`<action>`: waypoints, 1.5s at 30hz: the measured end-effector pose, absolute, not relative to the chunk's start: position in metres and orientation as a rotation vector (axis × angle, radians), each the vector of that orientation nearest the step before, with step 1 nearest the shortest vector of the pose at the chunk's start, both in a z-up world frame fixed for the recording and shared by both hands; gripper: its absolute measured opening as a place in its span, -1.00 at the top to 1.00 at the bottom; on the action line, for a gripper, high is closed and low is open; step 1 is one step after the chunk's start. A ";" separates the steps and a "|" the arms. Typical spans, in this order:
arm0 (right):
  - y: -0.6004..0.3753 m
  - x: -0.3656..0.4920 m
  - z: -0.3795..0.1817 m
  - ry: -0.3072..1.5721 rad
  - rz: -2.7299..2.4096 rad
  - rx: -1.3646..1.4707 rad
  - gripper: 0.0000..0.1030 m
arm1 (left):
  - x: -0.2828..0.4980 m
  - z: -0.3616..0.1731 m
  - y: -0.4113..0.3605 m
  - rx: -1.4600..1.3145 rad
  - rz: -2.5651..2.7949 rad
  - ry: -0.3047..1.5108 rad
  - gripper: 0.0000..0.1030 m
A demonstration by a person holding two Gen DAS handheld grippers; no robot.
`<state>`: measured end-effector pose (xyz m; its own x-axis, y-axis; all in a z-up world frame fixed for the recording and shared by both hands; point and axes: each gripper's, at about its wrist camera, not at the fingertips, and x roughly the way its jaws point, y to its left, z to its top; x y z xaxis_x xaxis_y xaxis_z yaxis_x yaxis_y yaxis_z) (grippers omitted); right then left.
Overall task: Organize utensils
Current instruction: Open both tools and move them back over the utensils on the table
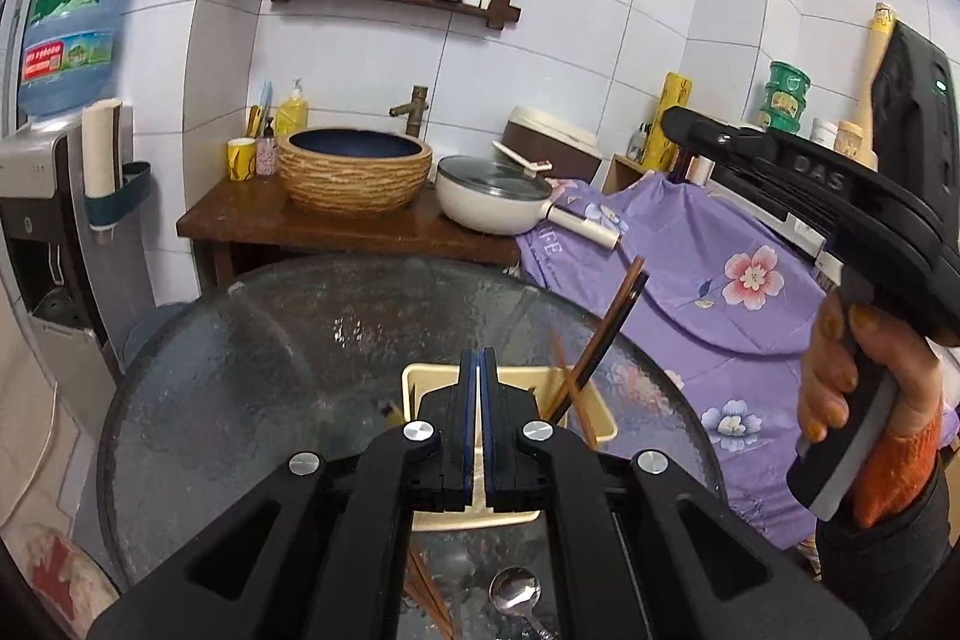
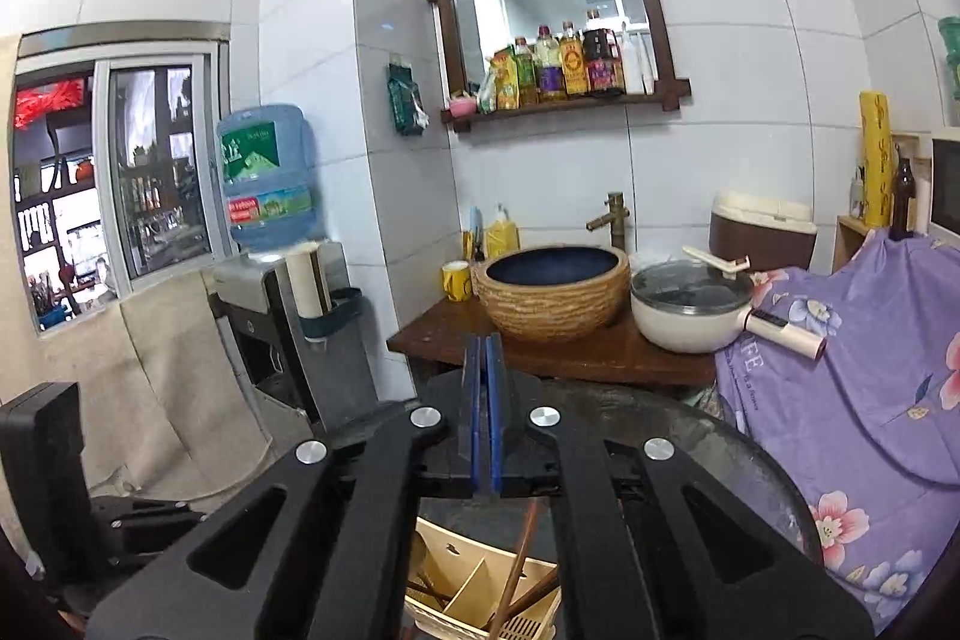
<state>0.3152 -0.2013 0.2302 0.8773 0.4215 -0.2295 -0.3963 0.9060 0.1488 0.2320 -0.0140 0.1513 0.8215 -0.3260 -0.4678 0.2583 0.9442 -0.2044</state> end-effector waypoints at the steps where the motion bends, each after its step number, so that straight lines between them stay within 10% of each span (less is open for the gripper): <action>1: -0.196 0.321 0.220 0.288 0.424 0.087 0.95 | 0.231 0.144 -0.013 -0.135 -0.305 0.529 0.82; 13: -0.199 0.297 0.113 0.388 0.426 0.163 0.86 | 0.223 0.008 0.007 -0.334 -0.202 0.687 0.10; 17: -0.209 0.266 0.086 0.358 0.399 0.162 -0.14 | 0.224 -0.032 0.020 -0.513 -0.183 0.684 0.10; 33: -0.248 0.198 0.028 0.406 0.449 0.296 -0.50 | 0.221 -0.011 0.017 -0.606 -0.190 0.547 0.03; 45: -0.249 0.183 0.026 0.443 0.462 0.292 -0.61 | 0.133 0.005 0.058 -0.457 -0.316 0.588 -0.60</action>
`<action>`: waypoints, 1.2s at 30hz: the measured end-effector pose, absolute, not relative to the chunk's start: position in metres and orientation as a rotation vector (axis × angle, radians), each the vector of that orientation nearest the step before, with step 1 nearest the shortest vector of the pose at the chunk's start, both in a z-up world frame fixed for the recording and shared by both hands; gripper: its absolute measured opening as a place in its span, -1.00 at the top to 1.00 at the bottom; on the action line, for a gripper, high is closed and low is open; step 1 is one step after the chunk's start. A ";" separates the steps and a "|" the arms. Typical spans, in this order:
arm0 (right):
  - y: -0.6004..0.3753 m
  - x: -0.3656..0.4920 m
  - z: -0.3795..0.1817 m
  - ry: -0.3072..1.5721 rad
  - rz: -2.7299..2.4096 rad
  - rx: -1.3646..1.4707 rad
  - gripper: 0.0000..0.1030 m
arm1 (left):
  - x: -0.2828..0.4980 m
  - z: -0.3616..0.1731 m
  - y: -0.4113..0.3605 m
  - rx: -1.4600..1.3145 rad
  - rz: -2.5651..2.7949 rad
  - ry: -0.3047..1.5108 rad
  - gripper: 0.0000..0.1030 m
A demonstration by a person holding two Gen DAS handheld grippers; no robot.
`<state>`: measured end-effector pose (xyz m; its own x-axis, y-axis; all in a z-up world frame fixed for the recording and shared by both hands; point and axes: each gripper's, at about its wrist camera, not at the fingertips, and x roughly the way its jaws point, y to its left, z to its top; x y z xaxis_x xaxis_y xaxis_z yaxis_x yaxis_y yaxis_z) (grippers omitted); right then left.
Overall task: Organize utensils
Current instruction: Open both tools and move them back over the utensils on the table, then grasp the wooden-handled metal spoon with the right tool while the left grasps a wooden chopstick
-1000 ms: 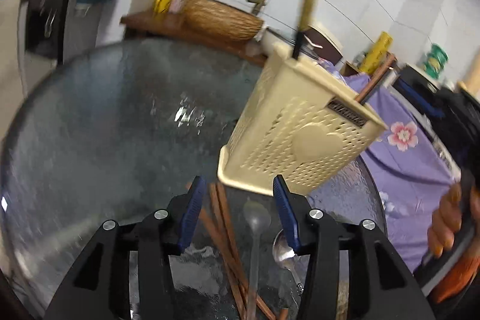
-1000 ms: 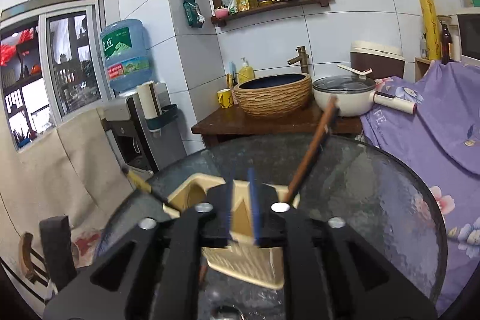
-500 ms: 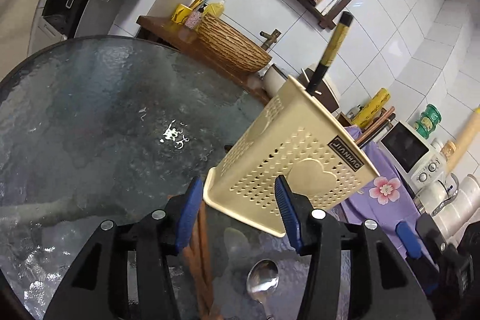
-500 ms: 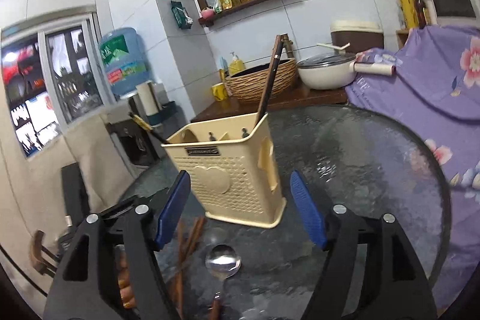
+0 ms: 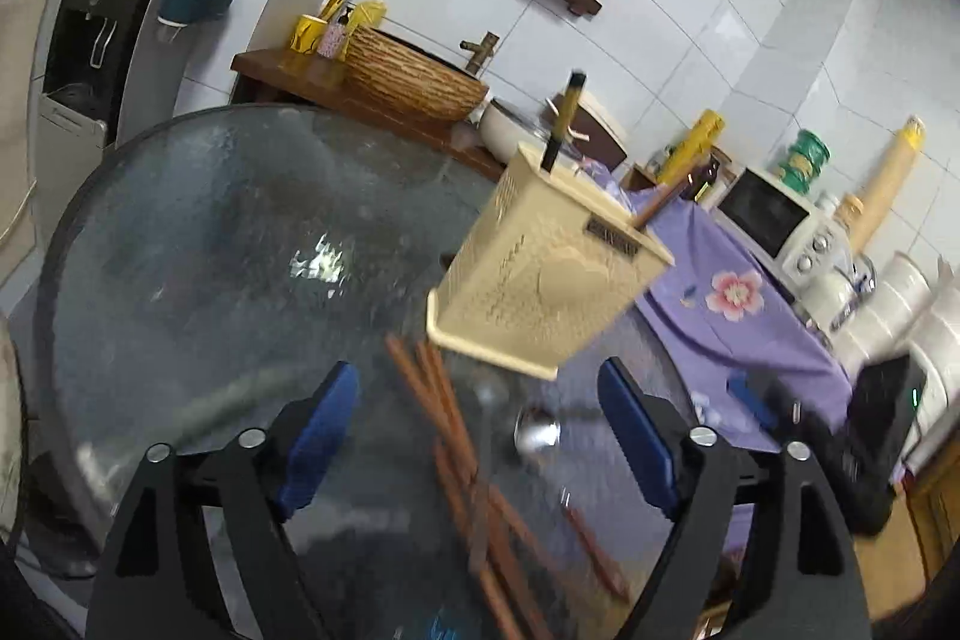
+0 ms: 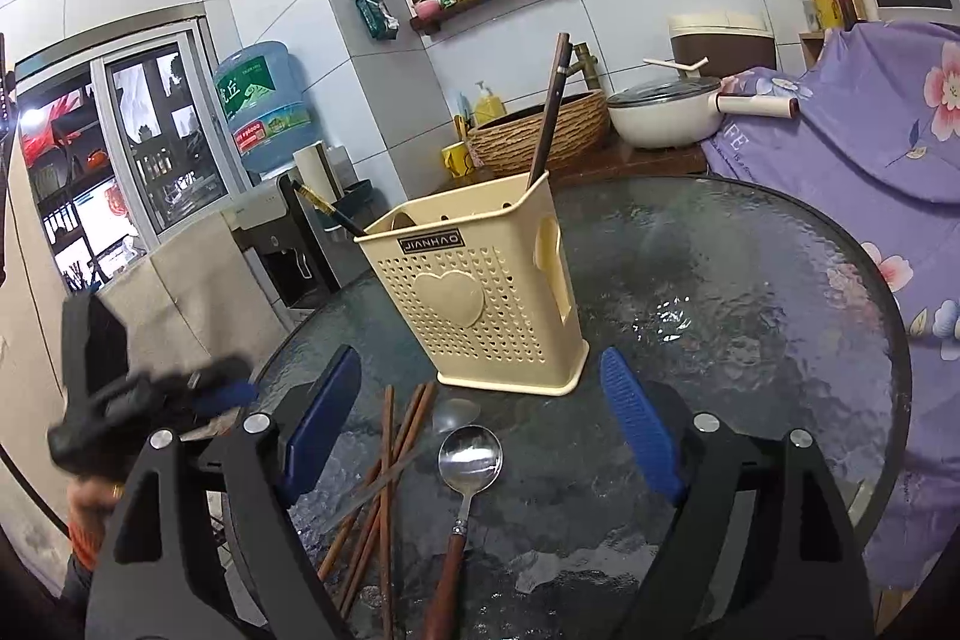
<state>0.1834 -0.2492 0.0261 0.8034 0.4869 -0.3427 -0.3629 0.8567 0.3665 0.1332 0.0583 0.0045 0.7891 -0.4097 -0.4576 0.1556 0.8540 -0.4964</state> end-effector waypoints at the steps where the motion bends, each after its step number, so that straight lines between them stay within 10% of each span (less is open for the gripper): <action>1: -0.250 0.183 0.027 0.442 0.463 0.293 -0.62 | 0.126 0.000 0.058 -0.448 -0.312 0.596 -0.60; 14: -0.228 0.202 -0.004 0.600 0.484 0.199 -0.70 | 0.102 -0.015 0.047 -0.226 -0.238 0.780 -0.65; 21: -0.184 0.207 -0.032 0.749 0.459 -0.021 -0.54 | 0.131 -0.045 0.023 -0.146 -0.224 0.942 0.00; 36: -0.144 0.240 -0.059 0.915 0.408 -0.137 -0.28 | 0.186 -0.044 0.011 -0.076 -0.189 0.967 0.20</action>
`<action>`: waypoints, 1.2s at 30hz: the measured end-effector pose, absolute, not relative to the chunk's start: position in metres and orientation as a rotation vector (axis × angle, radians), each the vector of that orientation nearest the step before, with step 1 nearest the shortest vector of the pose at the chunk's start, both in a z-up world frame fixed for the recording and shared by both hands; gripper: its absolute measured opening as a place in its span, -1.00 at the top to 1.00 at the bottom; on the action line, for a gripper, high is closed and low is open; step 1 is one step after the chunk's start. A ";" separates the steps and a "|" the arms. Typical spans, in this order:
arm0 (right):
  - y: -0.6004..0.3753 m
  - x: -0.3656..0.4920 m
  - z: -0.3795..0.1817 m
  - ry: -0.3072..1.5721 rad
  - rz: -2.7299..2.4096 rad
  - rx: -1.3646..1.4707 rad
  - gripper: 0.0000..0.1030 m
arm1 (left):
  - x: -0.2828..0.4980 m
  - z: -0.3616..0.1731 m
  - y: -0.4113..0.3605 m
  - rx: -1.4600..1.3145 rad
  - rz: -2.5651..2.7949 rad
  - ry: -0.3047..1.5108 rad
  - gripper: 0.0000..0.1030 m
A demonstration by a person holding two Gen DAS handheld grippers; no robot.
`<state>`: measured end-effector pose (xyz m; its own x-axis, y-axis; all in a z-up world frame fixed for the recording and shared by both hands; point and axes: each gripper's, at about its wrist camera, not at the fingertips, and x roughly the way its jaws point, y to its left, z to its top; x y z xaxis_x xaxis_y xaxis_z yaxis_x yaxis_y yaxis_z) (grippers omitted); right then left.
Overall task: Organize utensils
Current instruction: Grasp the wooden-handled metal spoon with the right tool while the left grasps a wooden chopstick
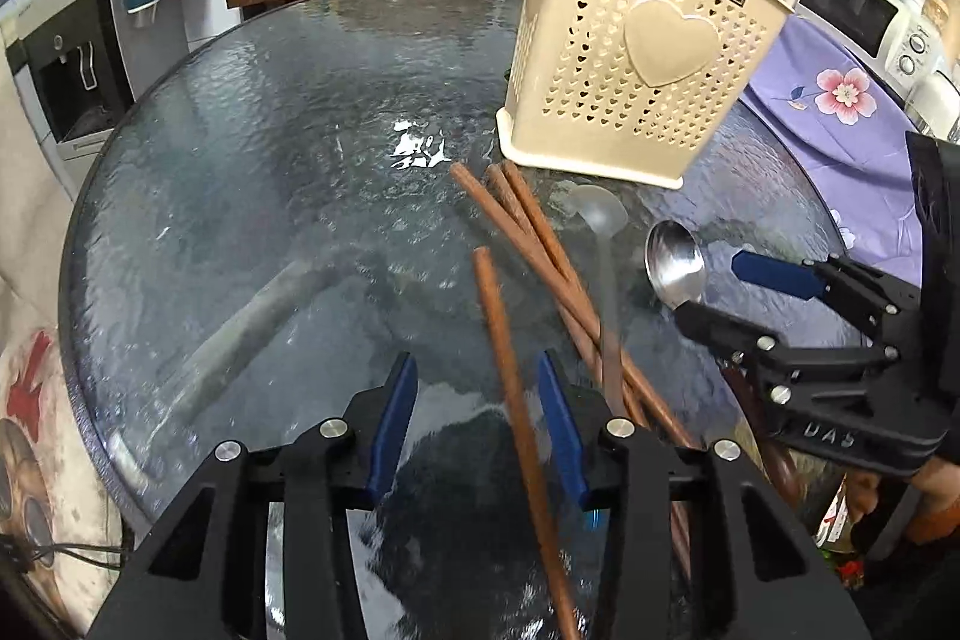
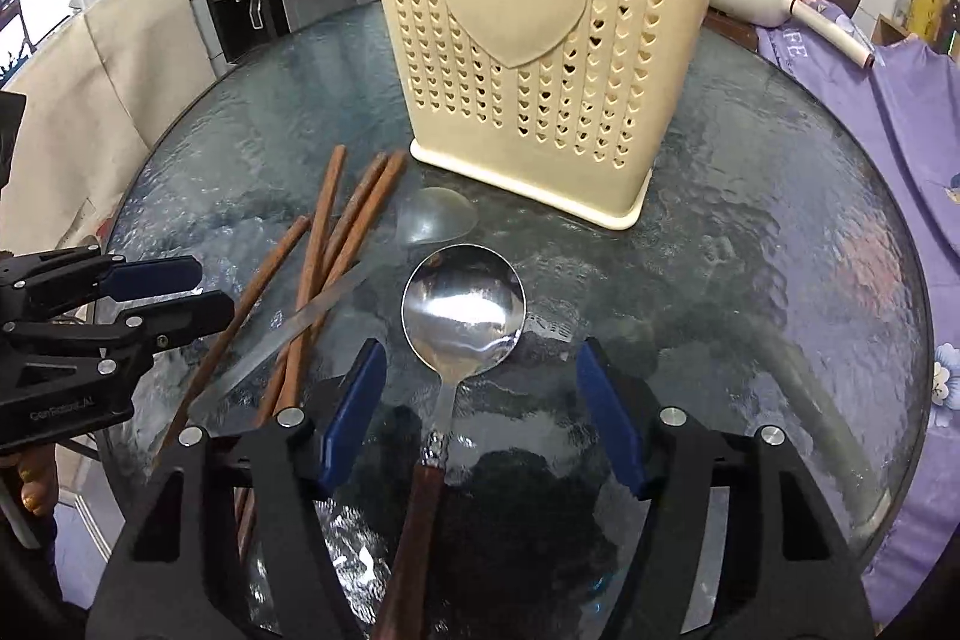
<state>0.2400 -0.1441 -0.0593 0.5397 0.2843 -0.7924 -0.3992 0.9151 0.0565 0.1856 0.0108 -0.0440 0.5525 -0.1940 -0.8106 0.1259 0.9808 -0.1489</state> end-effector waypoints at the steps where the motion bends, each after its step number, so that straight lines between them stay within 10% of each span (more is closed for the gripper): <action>1: -0.142 0.241 -0.061 0.921 0.406 -0.140 -0.28 | 0.187 -0.044 0.010 -0.081 -0.193 0.969 0.21; 21: -0.124 0.251 -0.067 0.908 0.390 -0.176 0.08 | 0.217 -0.049 -0.021 0.061 -0.133 0.987 0.83; 36: -0.156 0.240 -0.041 0.806 0.427 -0.072 0.08 | 0.215 -0.021 -0.008 -0.036 -0.174 0.888 0.87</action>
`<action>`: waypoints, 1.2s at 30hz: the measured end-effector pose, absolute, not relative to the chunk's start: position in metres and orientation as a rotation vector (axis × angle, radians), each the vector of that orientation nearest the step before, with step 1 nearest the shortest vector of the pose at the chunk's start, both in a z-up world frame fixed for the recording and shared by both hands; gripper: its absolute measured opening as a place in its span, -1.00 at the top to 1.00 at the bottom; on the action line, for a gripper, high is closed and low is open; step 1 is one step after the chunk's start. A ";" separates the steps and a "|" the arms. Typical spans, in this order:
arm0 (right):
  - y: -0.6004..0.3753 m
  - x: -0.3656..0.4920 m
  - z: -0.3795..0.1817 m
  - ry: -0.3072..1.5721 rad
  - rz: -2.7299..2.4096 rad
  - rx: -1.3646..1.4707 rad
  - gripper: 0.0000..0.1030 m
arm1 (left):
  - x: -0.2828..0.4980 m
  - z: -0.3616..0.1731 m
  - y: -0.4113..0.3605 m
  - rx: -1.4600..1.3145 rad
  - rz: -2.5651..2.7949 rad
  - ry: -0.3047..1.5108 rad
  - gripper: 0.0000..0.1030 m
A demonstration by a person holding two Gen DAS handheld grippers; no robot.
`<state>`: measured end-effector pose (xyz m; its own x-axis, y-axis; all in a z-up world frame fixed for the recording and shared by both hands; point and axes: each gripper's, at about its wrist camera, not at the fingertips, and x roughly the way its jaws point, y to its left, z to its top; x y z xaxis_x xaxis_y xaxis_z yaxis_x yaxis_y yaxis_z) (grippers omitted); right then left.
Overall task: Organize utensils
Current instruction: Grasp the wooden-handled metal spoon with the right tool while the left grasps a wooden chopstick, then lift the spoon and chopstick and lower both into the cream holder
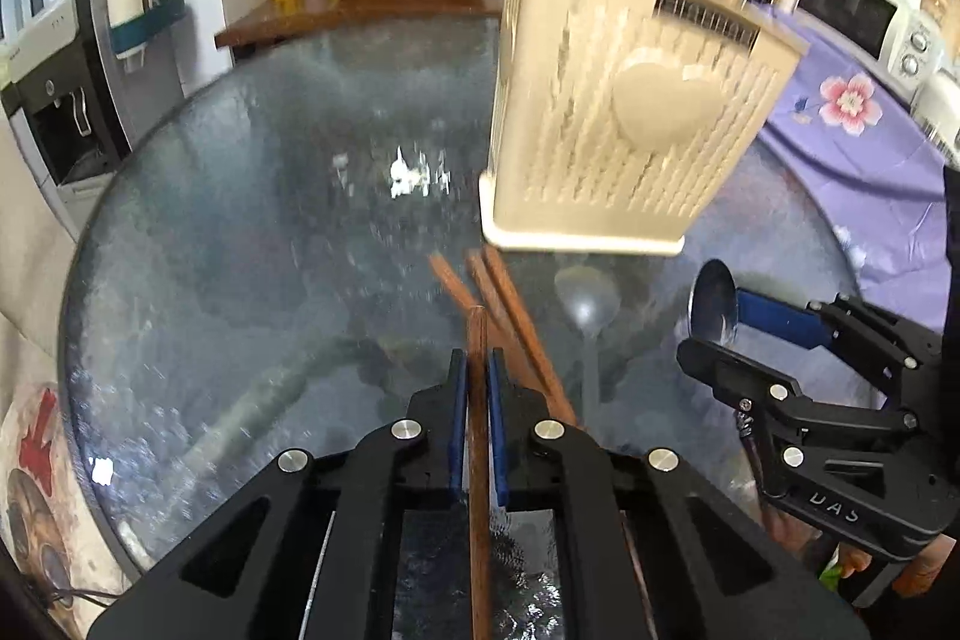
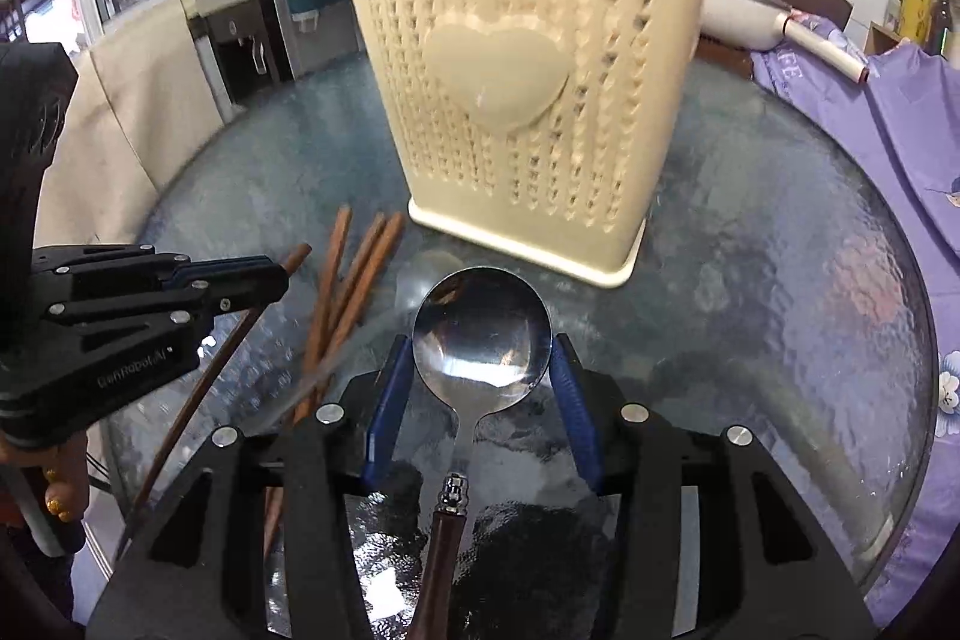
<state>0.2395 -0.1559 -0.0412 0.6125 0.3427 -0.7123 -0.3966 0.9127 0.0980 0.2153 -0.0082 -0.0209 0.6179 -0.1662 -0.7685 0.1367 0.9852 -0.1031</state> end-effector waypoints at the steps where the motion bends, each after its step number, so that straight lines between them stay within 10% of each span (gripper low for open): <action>1: -0.159 0.238 -0.037 0.792 0.434 -0.063 0.08 | 0.214 -0.014 -0.007 -0.043 -0.175 0.868 0.87; 36: -0.193 0.222 0.066 0.546 0.536 0.027 0.08 | 0.152 0.132 0.016 -0.138 -0.300 0.455 0.87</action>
<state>0.2223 -0.1933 0.0659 0.7214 0.4924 -0.4870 -0.4781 0.8628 0.1641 0.1522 0.0161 0.1316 0.8553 -0.3151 -0.4113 0.2540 0.9469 -0.1970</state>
